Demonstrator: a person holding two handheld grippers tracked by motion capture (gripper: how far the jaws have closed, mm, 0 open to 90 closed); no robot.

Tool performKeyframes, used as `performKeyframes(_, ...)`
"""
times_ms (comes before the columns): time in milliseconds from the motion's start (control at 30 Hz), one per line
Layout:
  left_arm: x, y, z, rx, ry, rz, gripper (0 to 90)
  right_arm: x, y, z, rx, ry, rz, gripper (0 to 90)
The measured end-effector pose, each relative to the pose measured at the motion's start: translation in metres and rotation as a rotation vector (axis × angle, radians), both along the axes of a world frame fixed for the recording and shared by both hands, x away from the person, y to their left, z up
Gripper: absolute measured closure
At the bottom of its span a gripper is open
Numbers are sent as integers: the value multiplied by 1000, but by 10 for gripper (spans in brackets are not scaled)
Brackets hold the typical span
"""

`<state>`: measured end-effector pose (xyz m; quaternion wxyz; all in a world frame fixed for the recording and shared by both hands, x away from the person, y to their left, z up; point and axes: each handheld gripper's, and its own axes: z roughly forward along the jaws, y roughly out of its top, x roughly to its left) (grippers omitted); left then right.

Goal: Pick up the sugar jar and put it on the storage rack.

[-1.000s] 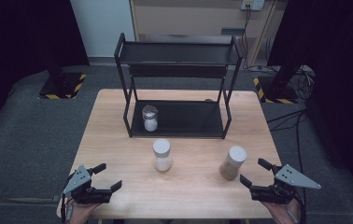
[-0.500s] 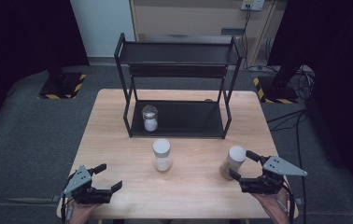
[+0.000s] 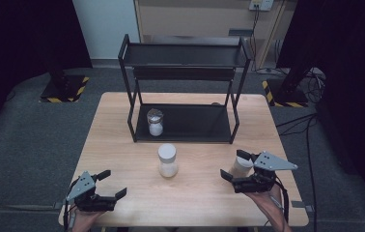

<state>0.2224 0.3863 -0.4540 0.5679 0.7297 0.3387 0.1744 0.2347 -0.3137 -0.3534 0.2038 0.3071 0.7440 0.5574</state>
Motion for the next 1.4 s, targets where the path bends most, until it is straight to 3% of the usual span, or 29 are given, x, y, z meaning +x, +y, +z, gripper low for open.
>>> performKeyframes(900,1,0,0,1,11,4,23,57,61,1,-6,36,149,82)
performKeyframes(1400,2,-2,1,8,20,-1,11,80,90,-4,-26,63,197,84)
